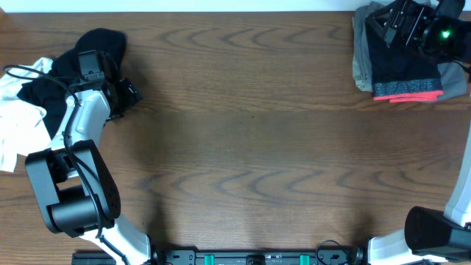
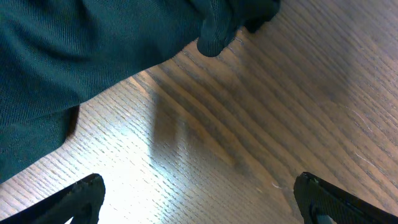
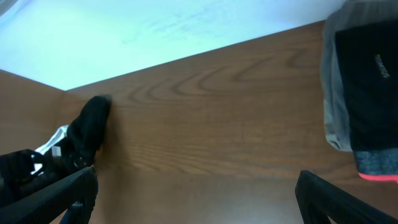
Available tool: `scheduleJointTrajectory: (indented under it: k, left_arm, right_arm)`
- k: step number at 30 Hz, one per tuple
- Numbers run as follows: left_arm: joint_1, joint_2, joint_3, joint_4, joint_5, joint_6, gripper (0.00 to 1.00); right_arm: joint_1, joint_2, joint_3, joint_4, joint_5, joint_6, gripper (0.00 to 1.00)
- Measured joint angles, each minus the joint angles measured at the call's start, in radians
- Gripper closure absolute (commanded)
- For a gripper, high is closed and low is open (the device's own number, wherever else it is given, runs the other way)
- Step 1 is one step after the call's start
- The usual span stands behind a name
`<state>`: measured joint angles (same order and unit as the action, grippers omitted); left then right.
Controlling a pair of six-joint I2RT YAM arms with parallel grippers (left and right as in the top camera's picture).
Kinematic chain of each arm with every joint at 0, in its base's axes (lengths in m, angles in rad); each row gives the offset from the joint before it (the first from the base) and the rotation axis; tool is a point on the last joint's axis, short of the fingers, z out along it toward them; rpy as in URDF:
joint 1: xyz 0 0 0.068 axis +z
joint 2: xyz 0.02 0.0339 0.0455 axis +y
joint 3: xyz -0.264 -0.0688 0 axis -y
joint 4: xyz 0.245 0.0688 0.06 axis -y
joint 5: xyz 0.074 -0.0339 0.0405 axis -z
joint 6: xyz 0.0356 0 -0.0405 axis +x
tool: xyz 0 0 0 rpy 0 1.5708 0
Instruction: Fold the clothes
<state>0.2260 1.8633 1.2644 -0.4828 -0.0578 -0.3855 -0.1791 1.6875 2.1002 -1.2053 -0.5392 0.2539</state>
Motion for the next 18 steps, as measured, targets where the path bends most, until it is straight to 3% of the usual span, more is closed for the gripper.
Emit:
scheduleJointTrajectory:
  k: [9,15,18]
  left_arm:
    - [0.0,0.0,0.0,0.0,0.0,0.0,0.02]
    - [0.0,0.0,0.0,0.0,0.0,0.0,0.02]
    - [0.0,0.0,0.0,0.0,0.0,0.0,0.02]
  right_arm:
    - [0.001,0.0,0.0,-0.006,0.065,0.006,0.01]
    - [0.024,-0.019,-0.023,-0.002,0.27,-0.021,0.01]
    - [0.061,-0.106,-0.127,0.079,0.379,-0.036,0.01]
